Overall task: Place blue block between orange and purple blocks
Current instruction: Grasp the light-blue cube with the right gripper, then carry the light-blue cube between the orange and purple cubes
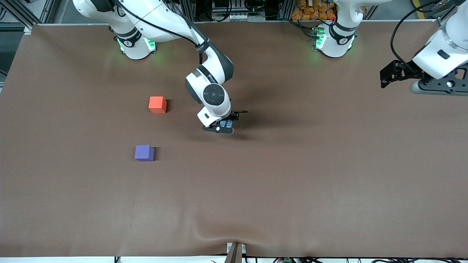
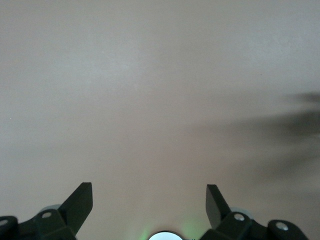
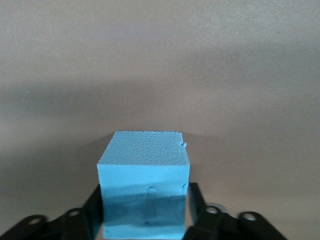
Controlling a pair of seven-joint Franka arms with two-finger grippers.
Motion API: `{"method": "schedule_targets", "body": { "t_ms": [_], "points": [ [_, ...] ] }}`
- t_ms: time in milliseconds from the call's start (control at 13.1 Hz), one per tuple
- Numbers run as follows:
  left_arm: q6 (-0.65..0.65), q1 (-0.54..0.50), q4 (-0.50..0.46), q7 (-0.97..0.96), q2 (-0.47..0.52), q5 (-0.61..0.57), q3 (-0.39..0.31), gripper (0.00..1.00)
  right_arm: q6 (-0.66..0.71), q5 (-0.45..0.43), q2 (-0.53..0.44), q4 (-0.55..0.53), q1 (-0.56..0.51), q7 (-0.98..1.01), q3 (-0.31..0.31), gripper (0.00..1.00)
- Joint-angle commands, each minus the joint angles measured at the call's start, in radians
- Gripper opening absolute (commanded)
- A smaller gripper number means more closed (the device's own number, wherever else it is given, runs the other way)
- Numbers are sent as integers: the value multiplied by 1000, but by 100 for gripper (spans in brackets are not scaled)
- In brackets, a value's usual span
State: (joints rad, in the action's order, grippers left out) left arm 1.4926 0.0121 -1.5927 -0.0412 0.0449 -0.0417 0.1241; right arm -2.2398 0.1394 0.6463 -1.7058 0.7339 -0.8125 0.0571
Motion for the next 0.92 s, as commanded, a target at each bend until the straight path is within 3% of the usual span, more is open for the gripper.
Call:
{"method": "schedule_targets", "body": {
  "t_ms": [0, 153, 383, 689, 843],
  "points": [
    [-3, -27, 49, 6, -23, 2, 8, 100, 2, -23, -8, 6, -11, -26, 1, 0],
    [-3, -21, 60, 1, -30, 2, 9, 100, 63, -23, -48, 29, -52, -11, 3, 0],
    [-5, -14, 59, -2, -33, 8, 17, 100, 296, -21, -198, 31, -173, 123, 0, 0],
    [-8, -14, 53, -11, -54, 5, 19, 100, 365, -11, -397, -160, -420, 475, 3, 0],
    [-8, -12, 57, -8, -57, 3, 20, 100, 361, -1, -438, -256, -516, 620, 1, 0]
  ]
}}
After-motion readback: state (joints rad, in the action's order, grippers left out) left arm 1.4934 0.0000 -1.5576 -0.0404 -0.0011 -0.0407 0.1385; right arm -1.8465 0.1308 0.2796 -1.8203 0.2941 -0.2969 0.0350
